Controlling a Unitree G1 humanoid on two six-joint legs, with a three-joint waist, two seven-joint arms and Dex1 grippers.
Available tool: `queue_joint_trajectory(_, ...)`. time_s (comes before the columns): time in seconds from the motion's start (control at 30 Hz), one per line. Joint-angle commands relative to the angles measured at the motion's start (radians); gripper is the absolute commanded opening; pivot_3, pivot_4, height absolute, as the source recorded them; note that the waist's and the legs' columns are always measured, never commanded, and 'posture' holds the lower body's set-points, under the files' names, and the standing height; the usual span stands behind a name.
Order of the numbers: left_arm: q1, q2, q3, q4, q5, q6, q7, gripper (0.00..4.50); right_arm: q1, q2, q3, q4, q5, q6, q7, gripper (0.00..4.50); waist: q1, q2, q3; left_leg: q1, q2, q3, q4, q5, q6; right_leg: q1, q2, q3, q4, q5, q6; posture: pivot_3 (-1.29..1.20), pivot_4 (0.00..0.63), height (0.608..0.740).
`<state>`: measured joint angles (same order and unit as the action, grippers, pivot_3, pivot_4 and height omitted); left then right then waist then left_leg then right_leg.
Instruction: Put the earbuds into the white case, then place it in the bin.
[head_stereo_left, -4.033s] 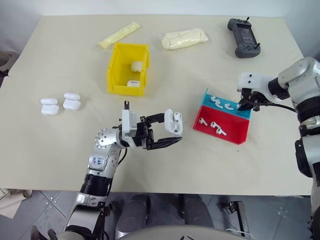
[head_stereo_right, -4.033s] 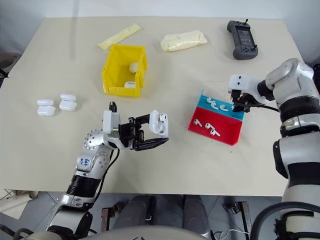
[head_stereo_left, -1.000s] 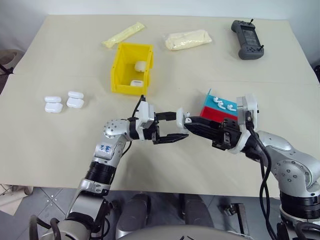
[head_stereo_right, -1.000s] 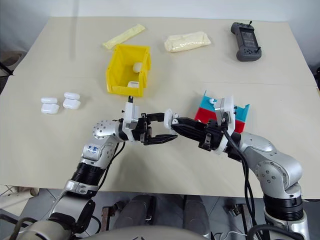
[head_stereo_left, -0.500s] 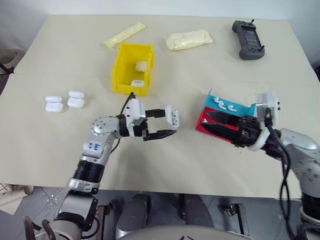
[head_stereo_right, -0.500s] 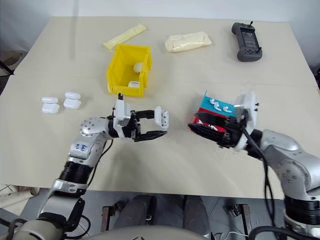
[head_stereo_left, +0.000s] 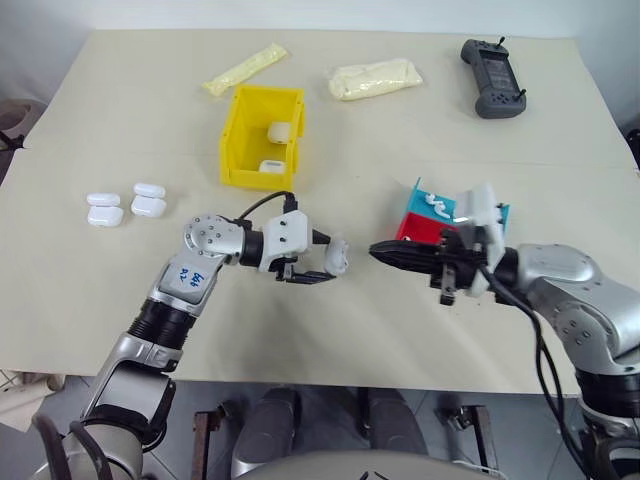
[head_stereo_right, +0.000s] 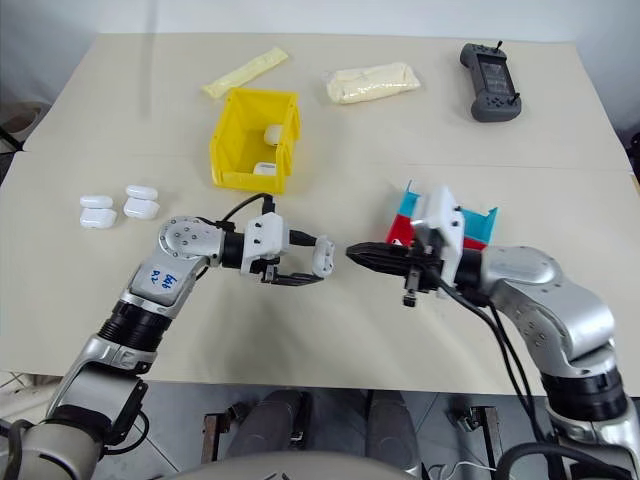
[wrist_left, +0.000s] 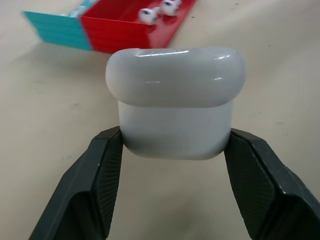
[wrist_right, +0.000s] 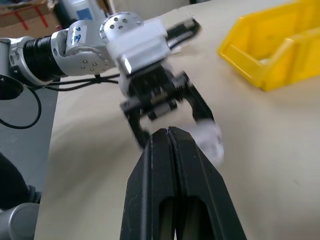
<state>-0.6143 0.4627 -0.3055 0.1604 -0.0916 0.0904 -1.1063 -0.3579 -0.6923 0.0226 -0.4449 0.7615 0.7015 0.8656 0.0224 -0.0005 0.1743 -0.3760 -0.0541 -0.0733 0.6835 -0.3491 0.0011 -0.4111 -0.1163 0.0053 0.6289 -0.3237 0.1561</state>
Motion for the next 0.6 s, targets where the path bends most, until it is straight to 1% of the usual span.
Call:
queue_joint_trajectory(0.03, -0.009, -0.006, -0.005, -0.048, -0.003, 0.011, -0.004, 2.74, -0.055, 0.018, 0.045, -0.012, -0.014, 0.037, -0.017, 0.02, 0.0, 0.0, 0.0, 0.0, 0.0, 0.0, 0.0, 0.0, 0.0, 0.0, 0.0, 0.0, 0.0, 0.0, 0.0, 0.0, 0.15, 0.74)
queue_joint_trajectory(0.13, -0.005, -0.008, -0.008, -0.051, -0.005, 0.01, -0.006, 2.74, -0.14, 0.047, 0.111, 0.012, -0.025, 0.1, -0.03, 0.02, -0.002, 0.0, 0.0, 0.0, 0.0, 0.0, 0.0, 0.0, 0.0, 0.0, 0.0, 0.0, 0.0, 0.0, 0.0, 0.0, 0.15, 0.74)
queue_joint_trajectory(0.23, 0.0, -0.013, 0.002, -0.056, -0.011, 0.012, 0.002, 2.74, -0.157, 0.039, 0.134, 0.016, -0.038, 0.118, -0.017, 0.02, -0.001, 0.0, 0.0, 0.0, 0.0, 0.0, 0.0, 0.0, 0.0, 0.0, 0.0, 0.0, 0.0, 0.0, 0.0, 0.0, 0.15, 0.74)
queue_joint_trajectory(0.43, 0.012, -0.03, 0.025, -0.07, -0.025, -0.025, 0.023, 2.74, -0.159, 0.051, 0.128, 0.051, -0.058, 0.142, -0.031, 0.02, 0.001, 0.0, 0.0, 0.0, -0.001, -0.001, 0.0, 0.0, 0.0, 0.0, -0.001, 0.0, 0.0, 0.0, 0.0, 0.0, 0.15, 0.74)
queue_joint_trajectory(0.6, 0.028, -0.039, 0.043, -0.079, -0.036, -0.05, 0.032, 2.74, -0.137, 0.007, 0.112, 0.083, -0.086, 0.134, -0.007, 0.02, -0.001, 0.0, 0.0, 0.0, -0.001, -0.001, 0.0, 0.0, 0.0, 0.0, -0.001, 0.0, 0.0, 0.0, 0.0, 0.0, 0.15, 0.74)
